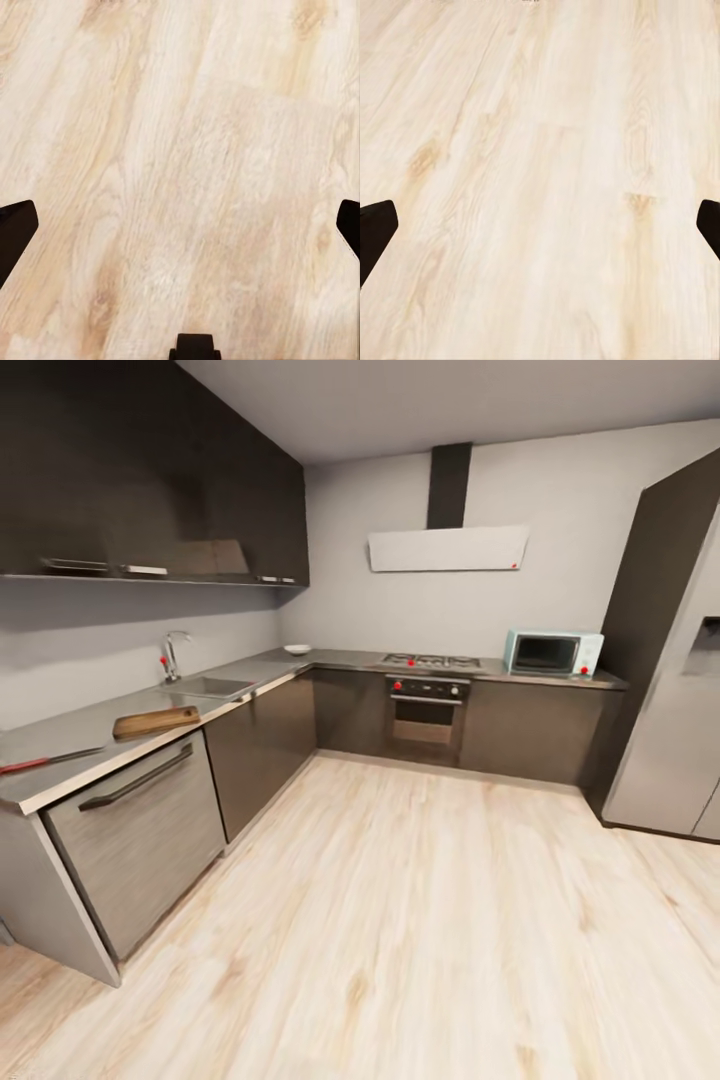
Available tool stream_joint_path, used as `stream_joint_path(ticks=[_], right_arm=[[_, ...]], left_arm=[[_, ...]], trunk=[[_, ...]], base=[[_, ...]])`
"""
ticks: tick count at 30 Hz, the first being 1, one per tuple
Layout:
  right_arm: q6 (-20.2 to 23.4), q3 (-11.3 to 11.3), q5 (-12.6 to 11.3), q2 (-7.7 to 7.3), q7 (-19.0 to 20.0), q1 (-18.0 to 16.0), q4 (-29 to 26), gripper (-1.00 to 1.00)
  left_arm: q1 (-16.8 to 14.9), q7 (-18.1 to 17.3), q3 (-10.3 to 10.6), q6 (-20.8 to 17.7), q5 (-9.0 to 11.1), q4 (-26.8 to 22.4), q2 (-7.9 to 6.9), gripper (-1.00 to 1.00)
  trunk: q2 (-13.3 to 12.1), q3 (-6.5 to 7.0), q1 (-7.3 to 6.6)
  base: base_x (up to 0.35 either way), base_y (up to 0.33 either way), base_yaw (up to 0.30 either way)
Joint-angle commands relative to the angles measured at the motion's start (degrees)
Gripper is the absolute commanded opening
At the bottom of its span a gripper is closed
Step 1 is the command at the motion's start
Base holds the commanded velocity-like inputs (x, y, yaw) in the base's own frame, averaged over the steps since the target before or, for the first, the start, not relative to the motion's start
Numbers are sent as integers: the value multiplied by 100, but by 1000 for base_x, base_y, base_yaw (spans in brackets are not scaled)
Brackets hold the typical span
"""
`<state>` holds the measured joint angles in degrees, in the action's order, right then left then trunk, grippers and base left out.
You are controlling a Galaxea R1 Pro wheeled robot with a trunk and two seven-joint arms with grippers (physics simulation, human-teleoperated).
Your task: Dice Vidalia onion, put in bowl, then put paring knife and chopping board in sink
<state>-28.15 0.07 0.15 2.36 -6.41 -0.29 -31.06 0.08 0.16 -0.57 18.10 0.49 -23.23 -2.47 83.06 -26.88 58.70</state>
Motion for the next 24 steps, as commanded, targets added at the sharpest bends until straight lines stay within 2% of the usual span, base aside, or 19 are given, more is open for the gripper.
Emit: stream_joint_path(ticks=[1,24], right_arm=[[-15,2,3,1,-18,-2,4,100],[-15,2,3,2,-18,-2,4,100]], left_arm=[[1,2,-5,9,4,-6,1,100],[1,2,-5,9,4,-6,1,100]], trunk=[[2,-5,2],[2,-5,2]], base=[[255,-218,276],[257,-216,276]])
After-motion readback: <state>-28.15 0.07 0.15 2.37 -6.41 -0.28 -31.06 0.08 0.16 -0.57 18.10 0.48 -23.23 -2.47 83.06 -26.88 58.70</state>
